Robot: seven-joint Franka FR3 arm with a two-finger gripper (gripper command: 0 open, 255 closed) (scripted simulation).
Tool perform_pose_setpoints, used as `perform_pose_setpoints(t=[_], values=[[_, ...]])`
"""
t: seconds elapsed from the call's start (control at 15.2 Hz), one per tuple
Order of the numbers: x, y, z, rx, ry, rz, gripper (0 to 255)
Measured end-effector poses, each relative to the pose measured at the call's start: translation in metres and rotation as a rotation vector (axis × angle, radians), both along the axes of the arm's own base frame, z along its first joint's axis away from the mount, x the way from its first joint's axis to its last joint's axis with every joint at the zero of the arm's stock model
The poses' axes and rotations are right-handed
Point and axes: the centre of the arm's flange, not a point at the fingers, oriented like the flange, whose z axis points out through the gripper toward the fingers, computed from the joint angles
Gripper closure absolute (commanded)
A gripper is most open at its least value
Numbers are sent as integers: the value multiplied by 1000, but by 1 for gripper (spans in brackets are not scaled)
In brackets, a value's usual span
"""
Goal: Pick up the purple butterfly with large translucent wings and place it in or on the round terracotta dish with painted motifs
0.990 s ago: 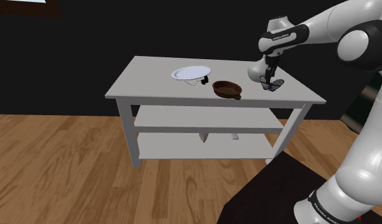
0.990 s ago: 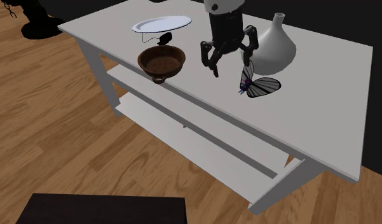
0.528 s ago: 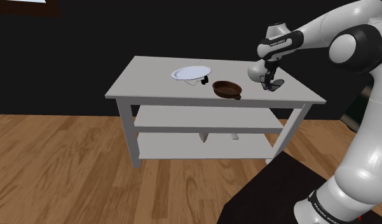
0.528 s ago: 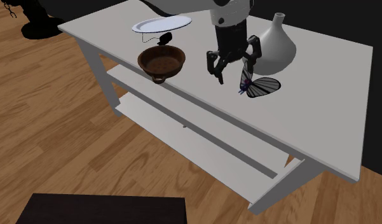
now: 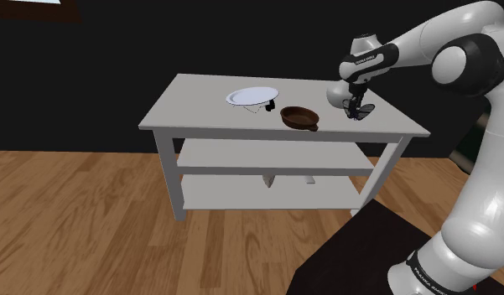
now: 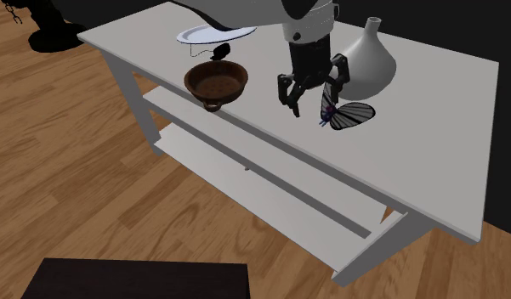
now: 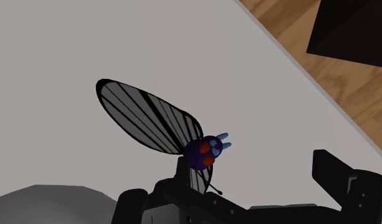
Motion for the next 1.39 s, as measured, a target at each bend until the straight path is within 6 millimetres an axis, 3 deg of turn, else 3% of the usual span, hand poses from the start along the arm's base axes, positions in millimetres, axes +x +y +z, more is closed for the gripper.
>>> perform_pose_setpoints(t=[0.07,0.86,1.39], values=[[0,0,0,0,0,0,255],[-1,-2,12,-7,-8,-1,255],[-1,0,46,0,0,0,255]])
